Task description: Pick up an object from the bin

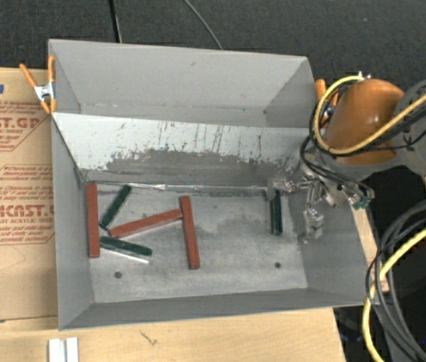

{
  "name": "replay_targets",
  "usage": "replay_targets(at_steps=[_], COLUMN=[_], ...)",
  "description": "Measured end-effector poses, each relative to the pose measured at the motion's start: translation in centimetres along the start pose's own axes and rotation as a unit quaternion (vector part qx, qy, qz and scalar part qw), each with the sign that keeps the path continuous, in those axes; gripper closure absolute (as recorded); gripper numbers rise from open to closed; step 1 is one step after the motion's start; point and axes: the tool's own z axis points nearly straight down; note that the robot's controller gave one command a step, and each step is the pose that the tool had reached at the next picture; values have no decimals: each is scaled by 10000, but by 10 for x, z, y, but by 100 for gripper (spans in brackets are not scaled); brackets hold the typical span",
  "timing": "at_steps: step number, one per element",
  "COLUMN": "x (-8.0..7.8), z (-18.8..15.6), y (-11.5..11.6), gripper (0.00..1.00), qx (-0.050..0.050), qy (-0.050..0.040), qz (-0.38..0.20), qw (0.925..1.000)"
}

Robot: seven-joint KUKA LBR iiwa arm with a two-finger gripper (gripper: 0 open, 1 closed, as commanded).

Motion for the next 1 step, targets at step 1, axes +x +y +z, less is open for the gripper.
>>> replay_targets(at_steps=[1], x=[-10], z=[32], y=[9], gripper=[0], qx=[-32], qy=[39], qz=[-434], qw=[9990])
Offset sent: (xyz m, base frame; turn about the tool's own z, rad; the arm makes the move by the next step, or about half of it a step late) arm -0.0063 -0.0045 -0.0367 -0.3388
